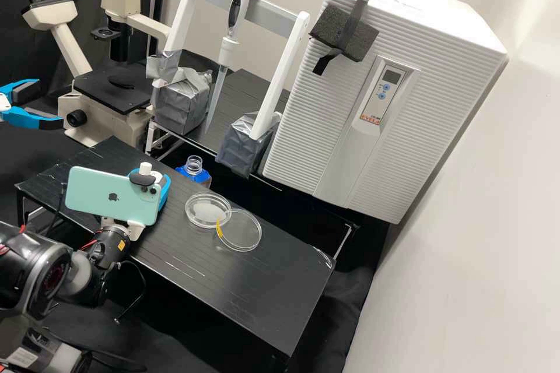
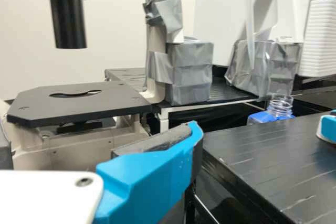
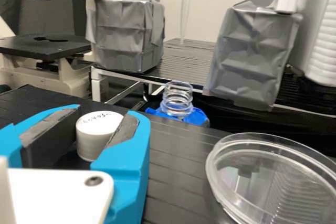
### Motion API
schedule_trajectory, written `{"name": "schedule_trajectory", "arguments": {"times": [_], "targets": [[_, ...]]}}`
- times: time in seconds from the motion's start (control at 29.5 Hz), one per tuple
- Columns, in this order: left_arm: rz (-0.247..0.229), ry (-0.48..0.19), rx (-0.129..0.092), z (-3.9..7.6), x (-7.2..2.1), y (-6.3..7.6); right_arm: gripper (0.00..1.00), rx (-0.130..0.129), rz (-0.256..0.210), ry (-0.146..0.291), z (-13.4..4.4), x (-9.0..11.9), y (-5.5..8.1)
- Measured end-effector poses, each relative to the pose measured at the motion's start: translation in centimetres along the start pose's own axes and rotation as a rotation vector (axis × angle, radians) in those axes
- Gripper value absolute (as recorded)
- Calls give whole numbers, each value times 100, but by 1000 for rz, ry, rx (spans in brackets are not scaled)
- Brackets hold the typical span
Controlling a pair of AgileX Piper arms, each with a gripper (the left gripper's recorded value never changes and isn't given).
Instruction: Open the bottle
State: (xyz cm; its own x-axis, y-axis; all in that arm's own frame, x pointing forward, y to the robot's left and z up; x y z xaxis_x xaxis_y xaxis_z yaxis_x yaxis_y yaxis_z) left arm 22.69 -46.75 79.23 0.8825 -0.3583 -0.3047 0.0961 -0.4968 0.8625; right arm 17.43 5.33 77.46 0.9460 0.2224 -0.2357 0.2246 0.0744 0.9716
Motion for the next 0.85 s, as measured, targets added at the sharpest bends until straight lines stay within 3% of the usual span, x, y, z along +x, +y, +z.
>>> {"name": "schedule_trajectory", "arguments": {"times": [0.07, 0.24, 0.41, 0.51, 0.61, 0.71, 0.85], "targets": [[2, 1, 12, 2, -4, 3, 100, -14, 1, 5, -12, 0, -3], [7, 0, 33, 8, -7, 16, 100, -20, 20, 14, -41, -17, 8], [2, 1, 29, 11, -19, 1, 100, -29, 91, 20, -62, -74, 44], [1, 2, 28, 12, -22, -2, 100, -46, 160, 31, -112, -100, 86], [1, 2, 28, 12, -22, -2, 100, -52, 205, 62, -158, -132, 141], [1, 2, 28, 12, -22, -2, 100, -38, 235, 111, -190, -173, 215], [1, 2, 28, 12, -22, -2, 100, -4, 281, 129, -200, -213, 289]]}}
